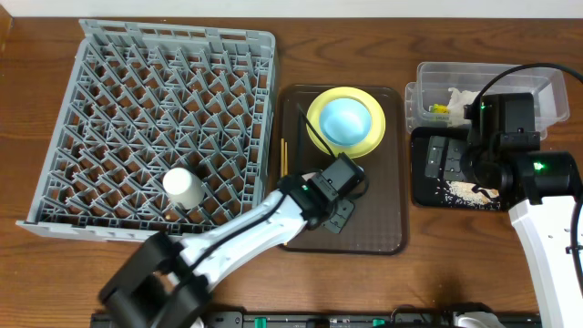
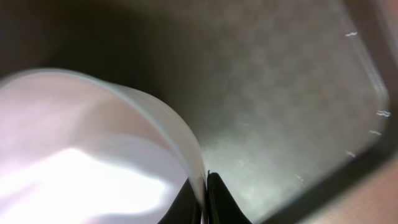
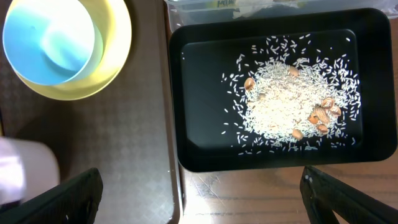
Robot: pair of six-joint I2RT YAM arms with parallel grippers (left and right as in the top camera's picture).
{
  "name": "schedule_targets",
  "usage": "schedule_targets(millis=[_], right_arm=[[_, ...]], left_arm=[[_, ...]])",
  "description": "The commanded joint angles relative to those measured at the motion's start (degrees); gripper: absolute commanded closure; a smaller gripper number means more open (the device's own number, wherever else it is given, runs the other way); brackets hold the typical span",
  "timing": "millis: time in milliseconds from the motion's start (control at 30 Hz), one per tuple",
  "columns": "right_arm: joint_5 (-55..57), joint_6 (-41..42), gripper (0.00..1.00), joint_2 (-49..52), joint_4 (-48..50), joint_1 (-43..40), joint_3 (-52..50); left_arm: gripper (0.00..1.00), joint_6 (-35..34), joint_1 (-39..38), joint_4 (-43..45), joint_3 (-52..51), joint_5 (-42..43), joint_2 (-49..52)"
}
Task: Sort waste into correct bins and load items into the dishwasher
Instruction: 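Release the cup, reach the left gripper to the pink bowl and grasp it, then lift the pink bowl and carry it left over the dish rack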
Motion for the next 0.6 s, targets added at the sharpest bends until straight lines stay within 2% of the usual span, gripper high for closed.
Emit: schedule_targets(millis=[0, 167, 233, 567], right_arm=[[0.81, 0.59, 0.01, -0.52, 0.02, -0.28, 0.72], [0.81, 0.57, 0.01, -0.52, -0.02, -0.28, 0.72], [0.79, 0.59, 0.01, -0.52, 0.0, -0.28, 0.72], [0.79, 0.57, 0.01, -0.52, -0.2, -0.28, 0.72]], left_arm=[[0.94, 0.42, 1.95, -2.49, 5.7, 0.46, -6.86], [0.94, 3.5, 9.14, -7.15, 10.62, 0.55, -13.99], [0.94, 4.76, 13.81, -7.13, 10.93, 3.02, -16.15], [0.94, 6.49, 44.59, -6.14, 10.91, 37.66, -14.4]])
